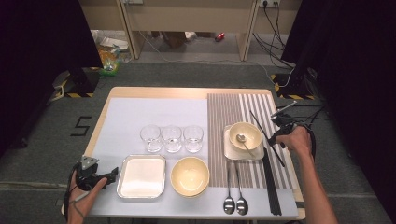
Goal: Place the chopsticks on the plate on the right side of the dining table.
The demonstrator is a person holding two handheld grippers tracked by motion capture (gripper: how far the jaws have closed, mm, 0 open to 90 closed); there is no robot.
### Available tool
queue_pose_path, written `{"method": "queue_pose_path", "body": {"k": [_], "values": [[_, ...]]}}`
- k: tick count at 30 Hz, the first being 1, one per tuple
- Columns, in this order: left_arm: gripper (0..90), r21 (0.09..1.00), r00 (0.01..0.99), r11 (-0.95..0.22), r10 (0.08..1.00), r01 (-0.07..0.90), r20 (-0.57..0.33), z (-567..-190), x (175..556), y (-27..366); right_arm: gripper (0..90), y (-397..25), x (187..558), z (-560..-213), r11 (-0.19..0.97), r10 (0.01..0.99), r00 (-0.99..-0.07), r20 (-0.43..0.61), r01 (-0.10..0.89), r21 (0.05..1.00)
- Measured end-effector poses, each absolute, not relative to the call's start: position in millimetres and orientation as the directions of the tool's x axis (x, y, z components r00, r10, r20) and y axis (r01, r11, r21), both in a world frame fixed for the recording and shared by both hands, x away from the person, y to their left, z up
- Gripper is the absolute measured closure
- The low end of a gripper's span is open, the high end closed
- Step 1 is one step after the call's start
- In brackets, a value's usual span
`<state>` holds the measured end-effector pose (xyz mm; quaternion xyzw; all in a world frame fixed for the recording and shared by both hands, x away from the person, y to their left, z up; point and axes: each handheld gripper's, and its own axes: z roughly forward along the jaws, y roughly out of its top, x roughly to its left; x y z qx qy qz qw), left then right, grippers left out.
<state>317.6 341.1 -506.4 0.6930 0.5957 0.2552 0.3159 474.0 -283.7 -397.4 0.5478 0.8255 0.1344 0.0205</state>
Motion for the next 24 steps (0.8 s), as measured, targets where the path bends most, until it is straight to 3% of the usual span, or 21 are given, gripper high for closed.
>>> {"method": "queue_pose_path", "body": {"k": [24], "values": [[11.1,0.741,0.161,-0.091,0.987,0.665,-0.023,-506,318,341,86.2,-272,493,-416,0.43,0.884,-0.459,0.086,0.872,0.233]]}}
